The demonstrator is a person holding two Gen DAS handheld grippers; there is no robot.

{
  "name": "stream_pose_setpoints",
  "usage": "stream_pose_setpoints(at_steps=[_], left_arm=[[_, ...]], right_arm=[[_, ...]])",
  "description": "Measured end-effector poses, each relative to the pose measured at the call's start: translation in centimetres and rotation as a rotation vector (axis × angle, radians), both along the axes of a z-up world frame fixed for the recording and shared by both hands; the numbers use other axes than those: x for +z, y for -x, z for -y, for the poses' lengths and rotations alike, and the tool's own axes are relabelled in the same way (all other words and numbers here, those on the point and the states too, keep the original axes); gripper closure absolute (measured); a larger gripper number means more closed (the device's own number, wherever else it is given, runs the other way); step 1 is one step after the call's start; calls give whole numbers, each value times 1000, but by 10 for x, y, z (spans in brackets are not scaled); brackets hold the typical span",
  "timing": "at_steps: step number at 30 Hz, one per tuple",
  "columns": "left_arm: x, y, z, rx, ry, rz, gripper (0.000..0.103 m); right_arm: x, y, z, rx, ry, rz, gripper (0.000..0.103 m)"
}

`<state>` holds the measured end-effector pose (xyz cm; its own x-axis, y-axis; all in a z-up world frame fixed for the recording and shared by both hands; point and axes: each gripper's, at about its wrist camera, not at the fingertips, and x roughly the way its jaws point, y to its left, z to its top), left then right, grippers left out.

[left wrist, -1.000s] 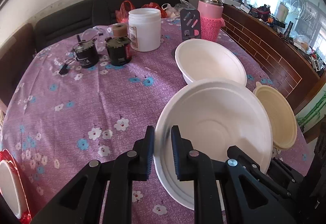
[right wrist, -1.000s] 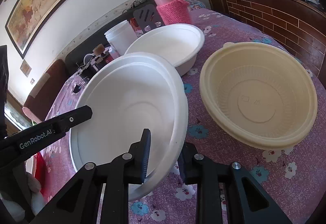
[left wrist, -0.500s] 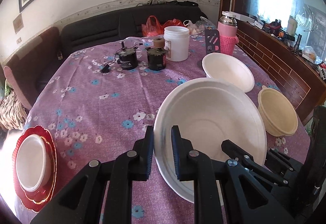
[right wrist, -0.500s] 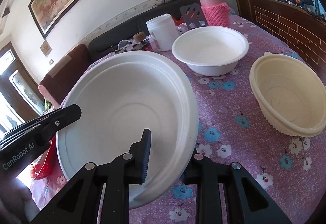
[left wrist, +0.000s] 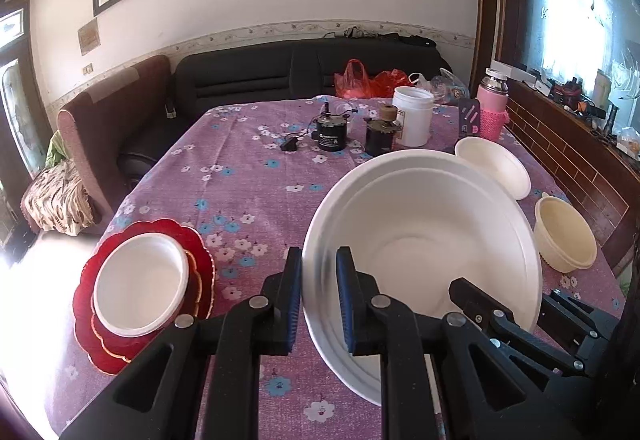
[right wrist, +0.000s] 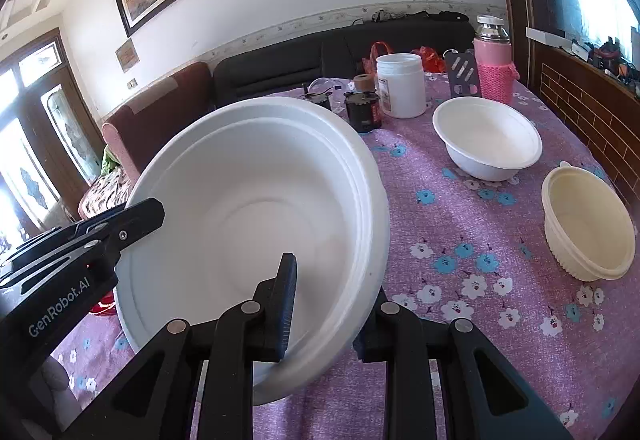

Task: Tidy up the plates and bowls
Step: 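Close the right gripper on the white bowl rim and lift it, then carry the large white bowl over the red plate stack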

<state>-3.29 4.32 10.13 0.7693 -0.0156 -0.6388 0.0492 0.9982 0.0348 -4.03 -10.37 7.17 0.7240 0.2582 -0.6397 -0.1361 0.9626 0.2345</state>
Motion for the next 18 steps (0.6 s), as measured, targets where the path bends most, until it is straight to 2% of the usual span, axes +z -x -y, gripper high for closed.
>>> stream_pose_setpoints(at_steps=[18], left_arm=[[10,15,-43,63,26,42,87]], right_arm=[[8,0,-48,56,52,-13,77]])
